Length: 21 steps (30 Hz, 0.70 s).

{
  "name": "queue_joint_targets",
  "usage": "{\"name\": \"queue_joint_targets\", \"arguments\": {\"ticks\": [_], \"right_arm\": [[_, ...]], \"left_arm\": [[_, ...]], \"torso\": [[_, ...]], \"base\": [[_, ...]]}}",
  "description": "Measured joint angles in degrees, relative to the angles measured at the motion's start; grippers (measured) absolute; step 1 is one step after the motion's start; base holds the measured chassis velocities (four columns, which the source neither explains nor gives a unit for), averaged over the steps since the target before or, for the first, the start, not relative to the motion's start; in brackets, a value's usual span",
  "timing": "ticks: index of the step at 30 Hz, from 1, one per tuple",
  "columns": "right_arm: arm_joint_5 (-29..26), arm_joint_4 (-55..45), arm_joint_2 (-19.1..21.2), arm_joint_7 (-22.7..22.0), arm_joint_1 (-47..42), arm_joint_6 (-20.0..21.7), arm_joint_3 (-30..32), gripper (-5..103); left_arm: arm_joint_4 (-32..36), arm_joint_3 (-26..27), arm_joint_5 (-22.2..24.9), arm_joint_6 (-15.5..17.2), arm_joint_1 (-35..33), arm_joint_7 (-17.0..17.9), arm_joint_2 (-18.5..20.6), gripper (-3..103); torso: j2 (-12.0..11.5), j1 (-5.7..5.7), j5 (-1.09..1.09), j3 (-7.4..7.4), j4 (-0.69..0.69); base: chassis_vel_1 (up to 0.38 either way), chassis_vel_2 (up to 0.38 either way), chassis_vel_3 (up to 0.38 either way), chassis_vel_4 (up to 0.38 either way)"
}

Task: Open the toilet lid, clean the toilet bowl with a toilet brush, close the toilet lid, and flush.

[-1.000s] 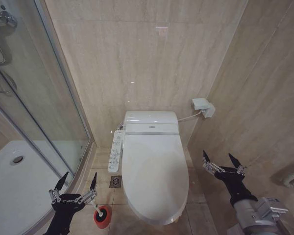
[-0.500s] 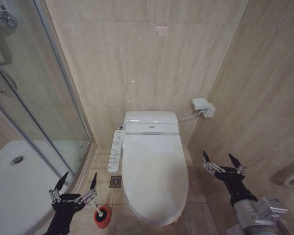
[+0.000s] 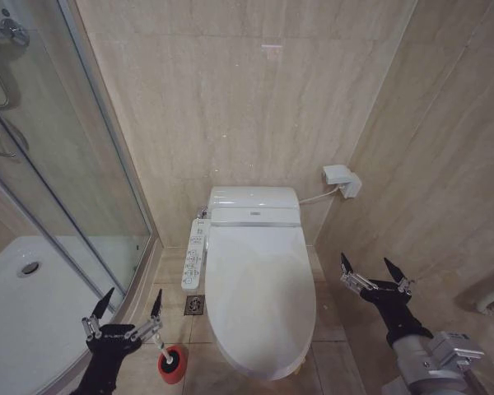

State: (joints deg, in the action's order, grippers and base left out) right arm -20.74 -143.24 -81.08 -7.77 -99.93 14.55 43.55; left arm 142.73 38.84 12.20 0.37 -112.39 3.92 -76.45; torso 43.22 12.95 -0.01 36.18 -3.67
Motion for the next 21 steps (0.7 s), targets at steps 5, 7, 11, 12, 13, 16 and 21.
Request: {"name": "queue_joint_targets", "arguments": {"ticks": [5,7,11,12,13,16,21], "right_arm": [[0.0,0.0,0.0,0.0,0.0,0.0,-0.01,100],[0.0,-0.01,0.0,0.0,0.0,0.0,0.0,100],[0.0,0.0,0.0,0.01,0.0,0.0,0.0,100],[0.0,0.0,0.0,0.0,0.0,0.0,0.0,100],[0.0,0.0,0.0,0.0,0.0,0.0,0.0,100],[0.0,0.0,0.0,0.0,0.0,0.0,-0.01,100],[0.0,0.0,0.0,0.0,0.0,0.0,0.0,100]], "left_arm": [[-1.15,5.15,3.34,9.29,7.05,-2.03,-0.22,100],[-1.46,6.54,4.25,11.84,8.96,-2.59,-0.27,100],[-2.23,10.2,6.6,18.47,13.98,-4.04,-0.41,100],[-2.44,11.13,7.2,20.15,15.28,-4.39,-0.45,100],[-2.55,11.57,7.48,20.96,15.87,-4.58,-0.46,100],[-2.61,11.83,7.7,21.48,16.2,-4.7,-0.48,100],[-3.09,11.89,7.93,20.96,16.51,-5.14,-0.43,100]], "torso": [[0.0,0.0,0.0,0.0,0.0],[0.0,0.0,-0.01,0.0,0.0],[0.0,0.0,0.0,0.0,0.0],[0.0,0.0,0.0,0.0,-0.01],[0.0,0.0,0.0,0.0,-0.01],[0.0,0.0,0.01,0.0,0.0],[0.0,0.0,0.01,0.0,0.0]], "base": [[0.0,0.0,0.0,0.0],[0.0,0.0,0.0,0.0],[0.0,0.0,0.0,0.0],[0.0,0.0,0.0,0.0],[0.0,0.0,0.0,0.0],[0.0,0.0,0.0,0.0],[0.0,0.0,0.0,0.0]]}}
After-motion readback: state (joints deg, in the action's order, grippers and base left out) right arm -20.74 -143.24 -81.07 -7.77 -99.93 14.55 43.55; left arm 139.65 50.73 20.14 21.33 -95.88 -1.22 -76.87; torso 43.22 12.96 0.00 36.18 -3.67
